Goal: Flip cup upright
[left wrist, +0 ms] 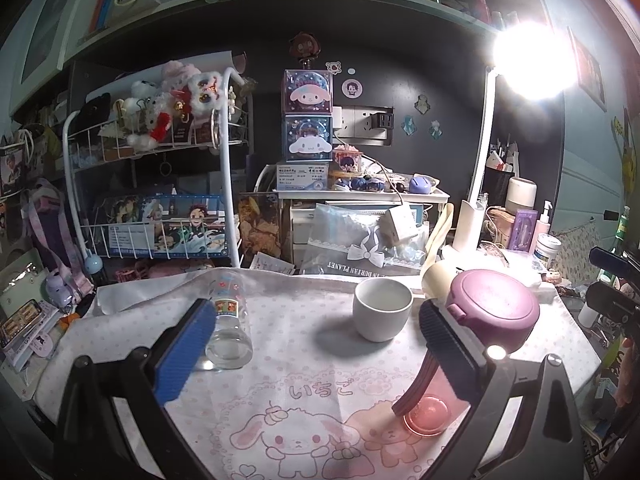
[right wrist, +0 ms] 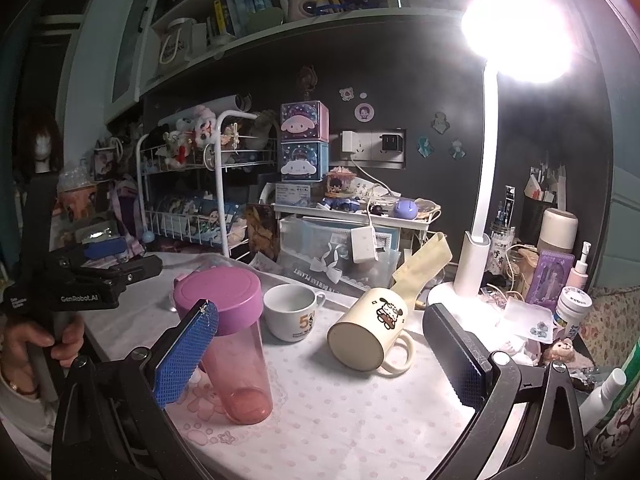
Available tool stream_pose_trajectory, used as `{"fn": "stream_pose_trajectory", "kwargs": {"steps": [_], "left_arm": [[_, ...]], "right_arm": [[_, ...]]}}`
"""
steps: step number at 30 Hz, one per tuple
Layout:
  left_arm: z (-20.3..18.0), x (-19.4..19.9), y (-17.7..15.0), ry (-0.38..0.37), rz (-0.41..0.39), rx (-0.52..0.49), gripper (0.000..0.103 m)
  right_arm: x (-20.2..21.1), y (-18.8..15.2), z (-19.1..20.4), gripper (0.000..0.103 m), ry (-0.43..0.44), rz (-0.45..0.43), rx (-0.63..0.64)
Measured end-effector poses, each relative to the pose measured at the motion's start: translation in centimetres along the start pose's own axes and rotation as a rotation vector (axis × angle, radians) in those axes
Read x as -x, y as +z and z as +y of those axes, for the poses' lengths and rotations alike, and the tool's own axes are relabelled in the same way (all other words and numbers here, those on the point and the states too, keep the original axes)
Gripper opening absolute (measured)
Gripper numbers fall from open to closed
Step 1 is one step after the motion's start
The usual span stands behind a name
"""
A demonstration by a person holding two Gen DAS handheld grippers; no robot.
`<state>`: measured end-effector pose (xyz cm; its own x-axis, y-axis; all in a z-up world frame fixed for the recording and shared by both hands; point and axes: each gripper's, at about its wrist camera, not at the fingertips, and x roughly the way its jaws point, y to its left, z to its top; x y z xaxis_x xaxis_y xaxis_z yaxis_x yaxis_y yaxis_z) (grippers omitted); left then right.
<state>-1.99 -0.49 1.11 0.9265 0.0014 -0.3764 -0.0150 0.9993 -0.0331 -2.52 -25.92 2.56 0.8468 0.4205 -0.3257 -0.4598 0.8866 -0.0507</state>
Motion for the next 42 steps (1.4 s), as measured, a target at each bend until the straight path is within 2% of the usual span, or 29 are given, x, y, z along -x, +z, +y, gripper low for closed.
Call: {"fn": "stream_pose_trajectory", "kwargs": {"steps": [15,42], "left_arm": [[0.45,0.12,0.10,-0.009,0.006,-0.004,0.101],[0.22,0.10,0.18,-0.022,0.011,-0.014,0.101]], "right_arm": [[-0.20,0.04,-0.05,0.102,0.032,0.000,-0.013],[-0.06,0.30,-0.10,0.102,0.039,-0.004,-0.021]]}}
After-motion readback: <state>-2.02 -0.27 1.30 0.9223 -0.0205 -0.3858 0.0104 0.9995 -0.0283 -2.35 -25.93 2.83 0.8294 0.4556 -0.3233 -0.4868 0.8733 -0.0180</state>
